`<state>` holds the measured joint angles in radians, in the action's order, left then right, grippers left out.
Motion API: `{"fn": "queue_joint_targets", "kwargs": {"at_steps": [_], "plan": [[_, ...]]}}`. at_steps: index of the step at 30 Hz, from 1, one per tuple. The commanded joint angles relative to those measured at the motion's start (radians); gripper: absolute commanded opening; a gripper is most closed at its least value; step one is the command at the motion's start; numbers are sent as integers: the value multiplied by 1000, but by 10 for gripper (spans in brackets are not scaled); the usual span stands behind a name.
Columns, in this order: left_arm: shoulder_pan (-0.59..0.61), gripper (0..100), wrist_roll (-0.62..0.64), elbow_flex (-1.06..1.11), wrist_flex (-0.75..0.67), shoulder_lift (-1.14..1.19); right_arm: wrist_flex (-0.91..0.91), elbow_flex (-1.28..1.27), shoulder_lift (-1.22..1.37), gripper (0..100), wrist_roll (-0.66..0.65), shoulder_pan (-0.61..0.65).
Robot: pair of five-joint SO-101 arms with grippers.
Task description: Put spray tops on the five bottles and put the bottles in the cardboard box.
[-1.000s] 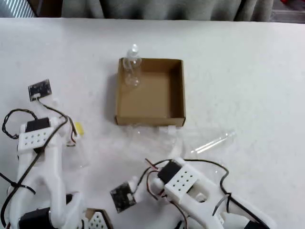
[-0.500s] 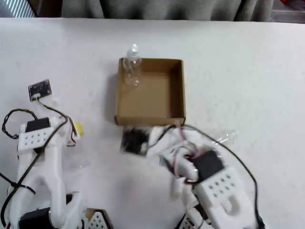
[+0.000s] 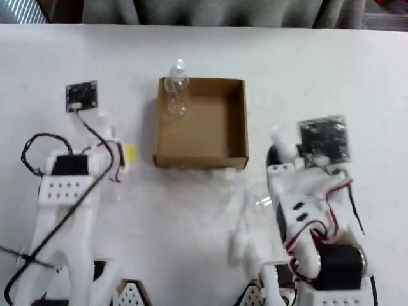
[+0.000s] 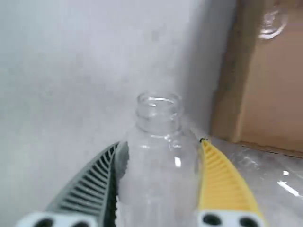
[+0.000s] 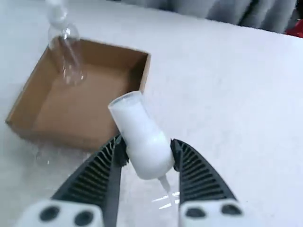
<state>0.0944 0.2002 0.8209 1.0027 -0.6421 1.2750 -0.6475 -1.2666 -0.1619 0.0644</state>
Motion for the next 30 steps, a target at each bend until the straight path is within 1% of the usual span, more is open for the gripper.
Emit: {"fn": "queue_joint_targets", "kwargs": {"at_steps": [1, 4, 7, 9, 11, 14, 16, 20, 24, 25, 28, 30], "plan": [[-82, 23, -11, -60, 14, -166, -105, 48, -1, 18, -18, -15], [-168, 23, -11, -58, 18, -285, -173, 52, 19, 17, -23, -21], [-259, 23, -12, -57, 18, -397, -252, 78, 13, 17, 3, -12], [-306, 23, -34, -43, 14, -461, -298, 127, 13, 16, 106, -12], [-348, 22, -89, -2, 11, -529, -315, 199, 10, 16, 230, -12], [-387, 22, -146, 71, -3, -639, -317, 358, 19, 17, 354, 7], [-389, 22, -147, 123, -28, -722, -317, 456, 19, 18, 413, 84], [-401, 23, -152, 227, -63, -938, -337, 603, 21, 17, 505, 302], [-421, 22, -153, 288, -68, -1184, -418, 632, 48, 18, 526, 492], [-418, 22, -153, 285, -61, -1216, -421, 632, 65, 18, 525, 532], [-415, 22, -155, 270, -18, -1176, -423, 632, 130, 17, 525, 657], [-424, 22, -184, 265, -6, -1171, -452, 638, 174, 17, 523, 734]]}}
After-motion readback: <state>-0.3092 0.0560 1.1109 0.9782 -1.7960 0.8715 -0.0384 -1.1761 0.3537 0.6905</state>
